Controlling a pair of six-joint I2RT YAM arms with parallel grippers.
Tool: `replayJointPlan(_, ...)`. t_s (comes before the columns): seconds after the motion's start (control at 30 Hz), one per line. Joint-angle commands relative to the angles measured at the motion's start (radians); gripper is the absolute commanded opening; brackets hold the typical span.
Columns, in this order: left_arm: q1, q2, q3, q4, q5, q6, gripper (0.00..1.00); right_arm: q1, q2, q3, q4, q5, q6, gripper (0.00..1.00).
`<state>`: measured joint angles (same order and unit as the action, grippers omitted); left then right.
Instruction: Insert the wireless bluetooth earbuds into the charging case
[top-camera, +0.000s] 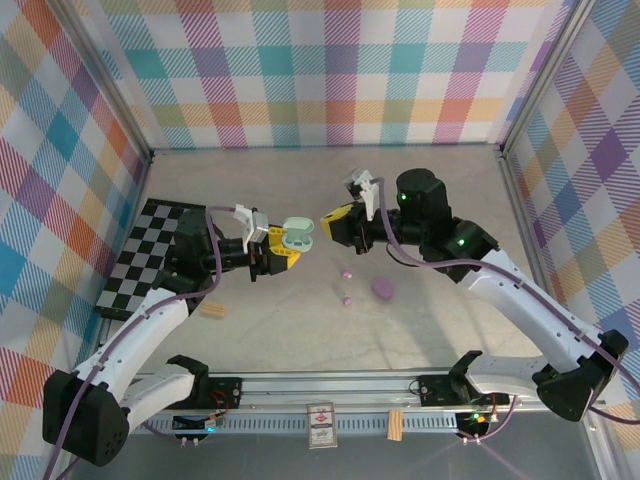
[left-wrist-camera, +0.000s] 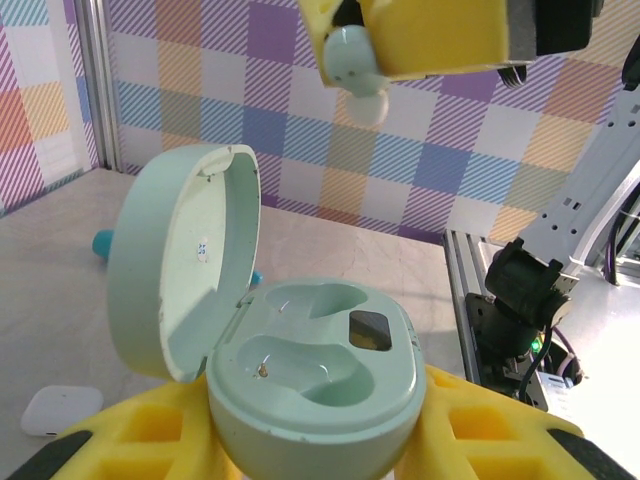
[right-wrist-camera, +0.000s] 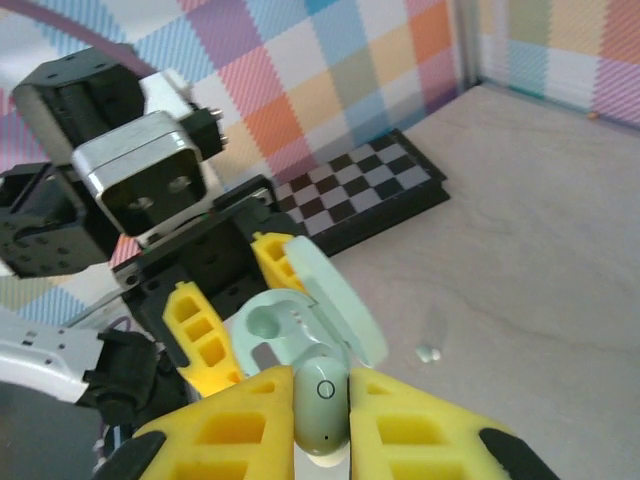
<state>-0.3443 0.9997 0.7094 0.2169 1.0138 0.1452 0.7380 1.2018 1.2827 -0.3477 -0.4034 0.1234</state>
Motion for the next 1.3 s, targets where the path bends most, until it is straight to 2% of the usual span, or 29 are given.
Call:
replayJointPlan(0.0, -0.001, -0.002, 0.022, 0.057, 0.046, -0.015, 0.36, 0.028, 0.041, 0.029, 0.026, -0.084, -0.062, 0.17)
replayJointPlan(0.37, -0.002, -0.014, 0.013, 0.072, 0.049, -0.034, 0.36, 0.098, 0.139, 0.076, 0.013, -0.009, -0.132, 0.17)
replayJointPlan(0.77, -0.002, -0.016, 0.019, 0.089, 0.043, -0.05, 0.35, 0.1, 0.108, 0.032, 0.009, 0.067, -0.134, 0.17)
replayJointPlan(1.07, -0.002, -0.012, 0.017, 0.116, 0.038, -0.067, 0.35, 0.099, 0.082, 0.015, 0.002, 0.094, -0.127, 0.21)
replayJointPlan(1.13, -0.002, -0.009, 0.016, 0.12, 0.038, -0.068, 0.35, 0.1, 0.079, 0.022, 0.002, 0.085, -0.121, 0.24)
replayJointPlan(1.27, -0.001, -0.011, 0.012, 0.122, 0.036, -0.067, 0.35, 0.1, 0.054, 0.019, 0.023, 0.077, -0.103, 0.42)
